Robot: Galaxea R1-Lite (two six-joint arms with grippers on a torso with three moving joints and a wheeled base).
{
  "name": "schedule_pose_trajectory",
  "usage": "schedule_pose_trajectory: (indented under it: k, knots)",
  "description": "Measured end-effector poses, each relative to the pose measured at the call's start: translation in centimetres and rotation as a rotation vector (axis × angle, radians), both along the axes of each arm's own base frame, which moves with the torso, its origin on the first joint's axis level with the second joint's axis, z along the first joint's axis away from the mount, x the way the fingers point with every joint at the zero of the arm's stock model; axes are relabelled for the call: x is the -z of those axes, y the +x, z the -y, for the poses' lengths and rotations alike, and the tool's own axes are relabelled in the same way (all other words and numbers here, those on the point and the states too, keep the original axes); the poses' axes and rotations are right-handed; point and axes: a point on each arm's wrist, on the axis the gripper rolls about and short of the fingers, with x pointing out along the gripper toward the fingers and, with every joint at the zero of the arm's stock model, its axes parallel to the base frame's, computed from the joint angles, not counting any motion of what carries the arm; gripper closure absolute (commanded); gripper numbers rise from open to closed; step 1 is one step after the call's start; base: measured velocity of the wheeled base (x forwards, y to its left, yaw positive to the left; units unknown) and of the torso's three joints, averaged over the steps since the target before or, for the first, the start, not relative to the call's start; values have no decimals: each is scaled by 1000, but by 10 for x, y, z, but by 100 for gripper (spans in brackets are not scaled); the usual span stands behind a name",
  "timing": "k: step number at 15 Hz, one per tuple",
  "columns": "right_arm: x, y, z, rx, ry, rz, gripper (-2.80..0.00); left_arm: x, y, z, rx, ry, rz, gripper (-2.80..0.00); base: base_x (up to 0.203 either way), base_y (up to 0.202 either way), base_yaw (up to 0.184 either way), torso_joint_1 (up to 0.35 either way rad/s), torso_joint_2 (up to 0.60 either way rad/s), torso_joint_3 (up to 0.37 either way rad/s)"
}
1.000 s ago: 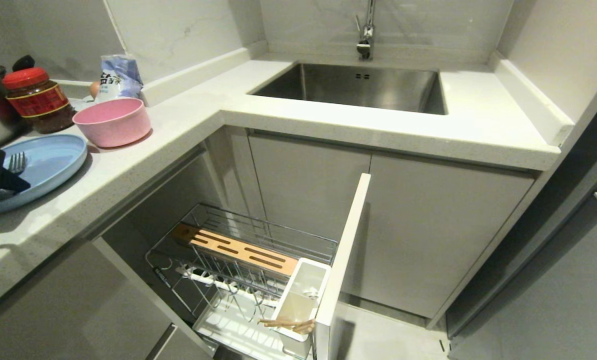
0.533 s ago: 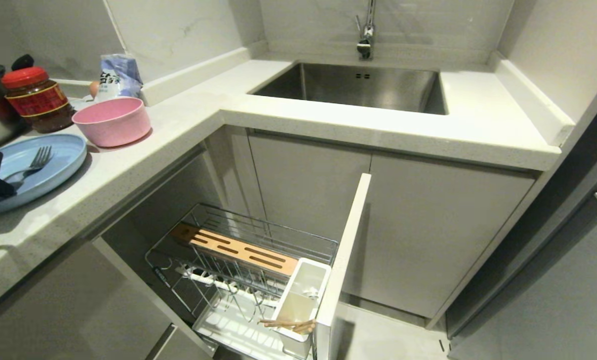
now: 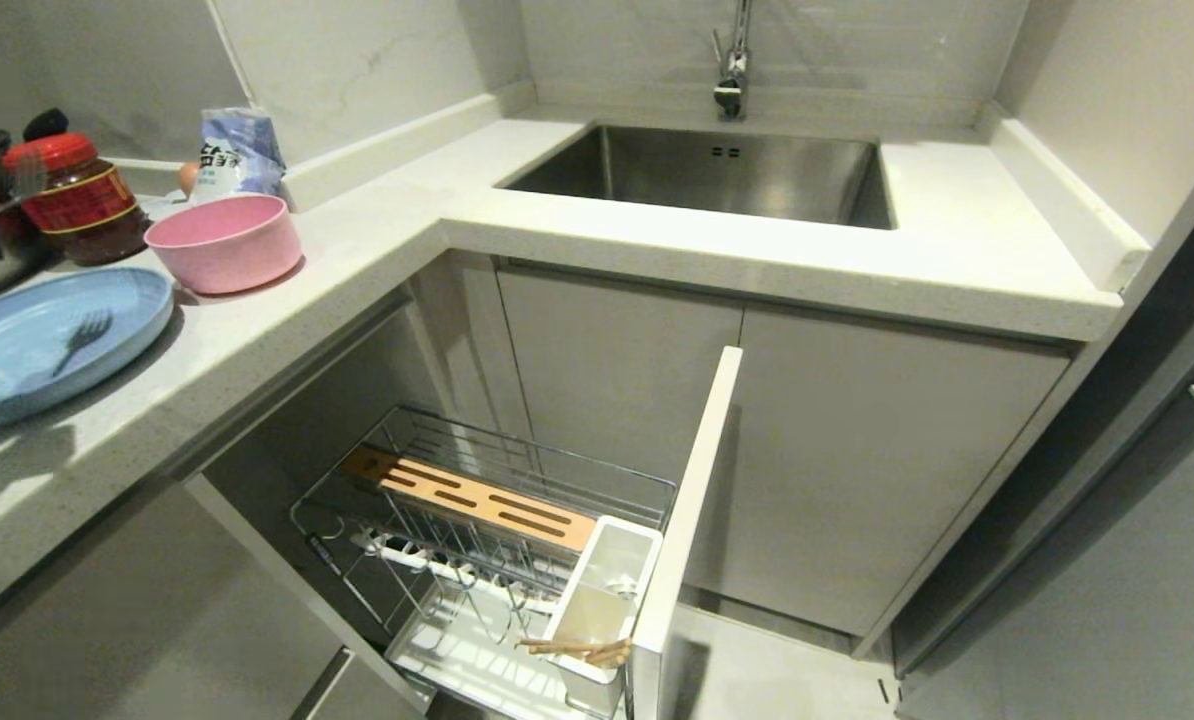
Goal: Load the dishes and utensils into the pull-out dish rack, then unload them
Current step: Pick up the fork and place it in the cupboard
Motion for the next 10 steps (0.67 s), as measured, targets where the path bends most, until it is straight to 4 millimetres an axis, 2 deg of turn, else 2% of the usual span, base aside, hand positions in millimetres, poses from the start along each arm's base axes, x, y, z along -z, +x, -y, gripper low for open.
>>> schedule_pose_trajectory:
  k: [3,5,7,10]
  knots:
    - [0,0,0,0,0,0,0,-9,-9,47,181,-151,61,0,0,0,0,0,0,0]
    - [0,0,0,0,0,0,0,-6,-15,82,350,-228,30,0,0,0,0,0,0,0]
    - [0,0,0,0,0,0,0,5,-15,117,503,-264,-55,0,0,0,0,0,0,0]
    - [0,0,0,0,0,0,0,42,5,166,597,-248,-297,0,0,0,0,0,0,0]
